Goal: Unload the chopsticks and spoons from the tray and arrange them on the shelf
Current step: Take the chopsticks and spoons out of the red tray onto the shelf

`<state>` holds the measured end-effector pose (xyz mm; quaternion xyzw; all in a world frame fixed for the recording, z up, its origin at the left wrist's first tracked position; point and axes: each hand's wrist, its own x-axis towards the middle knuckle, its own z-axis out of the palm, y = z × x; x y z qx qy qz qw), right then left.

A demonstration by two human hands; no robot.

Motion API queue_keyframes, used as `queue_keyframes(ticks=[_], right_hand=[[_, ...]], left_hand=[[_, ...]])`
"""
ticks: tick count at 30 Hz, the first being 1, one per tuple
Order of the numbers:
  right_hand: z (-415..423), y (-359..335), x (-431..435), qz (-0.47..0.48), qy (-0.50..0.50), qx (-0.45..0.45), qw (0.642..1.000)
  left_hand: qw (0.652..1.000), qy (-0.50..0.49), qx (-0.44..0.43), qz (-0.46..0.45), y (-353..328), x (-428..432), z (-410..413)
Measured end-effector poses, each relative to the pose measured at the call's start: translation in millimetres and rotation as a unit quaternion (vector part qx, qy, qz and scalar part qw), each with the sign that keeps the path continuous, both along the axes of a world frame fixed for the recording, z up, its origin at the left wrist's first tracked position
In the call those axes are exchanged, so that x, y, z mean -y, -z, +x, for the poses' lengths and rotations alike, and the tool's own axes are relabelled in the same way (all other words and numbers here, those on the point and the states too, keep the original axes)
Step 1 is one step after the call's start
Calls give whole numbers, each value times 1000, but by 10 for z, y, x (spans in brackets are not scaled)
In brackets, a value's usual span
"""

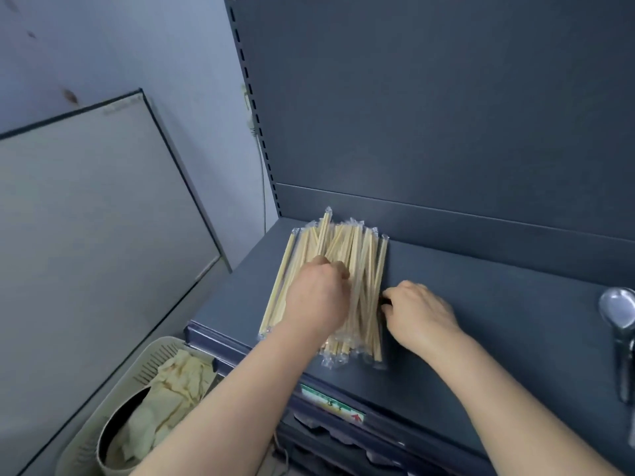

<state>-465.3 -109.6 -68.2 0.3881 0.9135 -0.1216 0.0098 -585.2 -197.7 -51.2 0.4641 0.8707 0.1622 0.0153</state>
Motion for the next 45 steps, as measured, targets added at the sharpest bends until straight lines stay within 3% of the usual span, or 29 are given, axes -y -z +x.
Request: queue_keyframes(ticks=[7, 18, 33, 41, 45], right_hand=[[543, -70, 153, 96, 114, 53, 987], [2393, -253, 477, 113, 319, 24, 941], [5713, -511, 235, 154, 450, -37, 879], [6421, -560, -363, 191, 477, -34, 857], [6572, -488, -673, 174, 476, -9, 862]], left_hand=[[981, 172, -95, 4, 61, -79, 229], [915, 399, 21, -57, 49, -410, 1846], [873, 470, 113, 56, -320, -1000, 5182], [885, 456, 80, 39, -422, -1613, 5780], [888, 457, 48, -14, -310, -2083, 5909]])
